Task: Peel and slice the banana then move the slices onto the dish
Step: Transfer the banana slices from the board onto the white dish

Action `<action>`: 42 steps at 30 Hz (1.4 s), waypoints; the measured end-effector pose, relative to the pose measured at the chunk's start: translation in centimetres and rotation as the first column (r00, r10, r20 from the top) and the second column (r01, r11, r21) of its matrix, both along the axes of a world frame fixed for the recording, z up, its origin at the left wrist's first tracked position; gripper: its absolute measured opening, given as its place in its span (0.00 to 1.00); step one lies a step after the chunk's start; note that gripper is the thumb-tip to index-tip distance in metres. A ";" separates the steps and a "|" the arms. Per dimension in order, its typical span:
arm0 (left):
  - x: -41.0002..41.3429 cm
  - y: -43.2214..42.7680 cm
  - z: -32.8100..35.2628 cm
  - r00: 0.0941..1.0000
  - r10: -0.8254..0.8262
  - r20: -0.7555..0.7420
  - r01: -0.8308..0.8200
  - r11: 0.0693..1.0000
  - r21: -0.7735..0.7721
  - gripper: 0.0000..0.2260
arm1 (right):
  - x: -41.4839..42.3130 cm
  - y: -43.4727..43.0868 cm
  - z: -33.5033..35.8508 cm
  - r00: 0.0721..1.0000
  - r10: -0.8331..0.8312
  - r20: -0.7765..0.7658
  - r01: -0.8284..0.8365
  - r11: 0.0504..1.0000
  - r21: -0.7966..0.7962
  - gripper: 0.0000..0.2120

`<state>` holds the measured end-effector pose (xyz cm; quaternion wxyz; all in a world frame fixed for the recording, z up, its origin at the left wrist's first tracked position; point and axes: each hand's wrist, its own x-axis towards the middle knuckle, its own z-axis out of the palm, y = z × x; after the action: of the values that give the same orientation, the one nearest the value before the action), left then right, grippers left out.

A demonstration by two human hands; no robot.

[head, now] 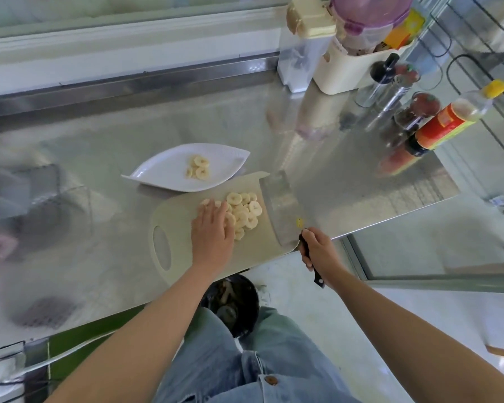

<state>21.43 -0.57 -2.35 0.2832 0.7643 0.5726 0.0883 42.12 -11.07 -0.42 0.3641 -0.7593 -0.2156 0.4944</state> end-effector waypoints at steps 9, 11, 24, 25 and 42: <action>0.3 -0.5 -0.7 0.997 -0.005 0.079 0.008 0.999 -0.046 0.23 | -1.8 1.3 -1.2 0.974 0.213 0.081 -0.211 0.977 -0.037 0.13; 0.4 -0.5 -0.7 0.996 -0.003 0.087 0.008 0.998 -0.060 0.24 | -2.3 1.4 -1.2 0.970 0.237 0.055 -0.235 0.971 -0.038 0.13; 0.3 -0.1 -0.7 0.999 -0.031 0.012 0.032 0.998 -0.051 0.24 | 1.4 1.1 1.0 0.933 0.175 -0.314 -0.217 0.971 -0.103 0.10; 0.3 0.0 -0.7 0.999 -0.032 0.011 0.033 0.998 -0.052 0.24 | 1.9 1.0 1.2 0.934 0.178 -0.311 -0.217 0.972 -0.095 0.11; -1.9 4.6 3.2 0.992 0.114 -0.051 -0.095 0.954 0.285 0.22 | -4.1 11.3 4.9 0.940 0.284 -0.188 -0.278 0.959 0.056 0.11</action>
<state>19.51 4.00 0.81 0.1468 0.7682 0.6028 0.1583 38.01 0.27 4.50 0.3200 -0.6636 -0.2920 0.6099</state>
